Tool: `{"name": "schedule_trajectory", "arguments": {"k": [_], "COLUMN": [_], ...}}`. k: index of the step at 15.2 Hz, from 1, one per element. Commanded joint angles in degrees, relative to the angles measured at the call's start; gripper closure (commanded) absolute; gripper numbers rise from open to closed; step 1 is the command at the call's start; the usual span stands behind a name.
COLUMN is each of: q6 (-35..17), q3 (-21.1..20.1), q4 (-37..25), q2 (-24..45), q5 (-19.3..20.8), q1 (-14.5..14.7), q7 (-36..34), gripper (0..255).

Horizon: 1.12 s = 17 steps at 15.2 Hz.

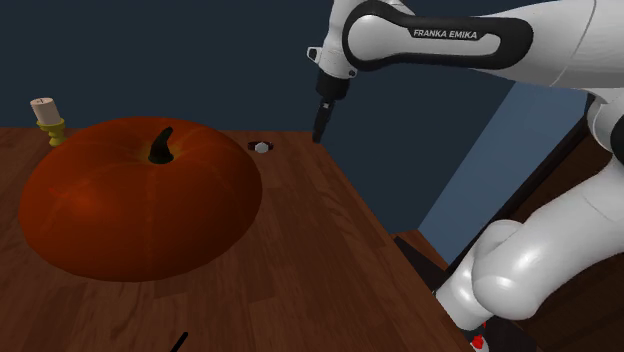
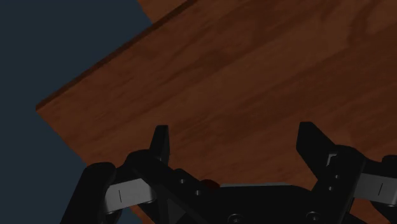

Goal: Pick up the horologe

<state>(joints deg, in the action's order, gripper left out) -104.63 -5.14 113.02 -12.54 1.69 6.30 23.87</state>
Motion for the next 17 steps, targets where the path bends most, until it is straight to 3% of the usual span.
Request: {"name": "schedule_trajectory", "arguments": {"k": [1,13,17], "q6": [-1.1,-2.3,-5.4], "q3": [-0.6,-4.3,-4.3], "q4": [-2.8,-26.8,-23.7], "q2": [3.5,26.8,26.8], "q5": [0.1,3.0,3.1], "q1": [0.6,4.8,4.7], "q7": [1.4,8.4,8.2], "gripper": [0,0,0]}}
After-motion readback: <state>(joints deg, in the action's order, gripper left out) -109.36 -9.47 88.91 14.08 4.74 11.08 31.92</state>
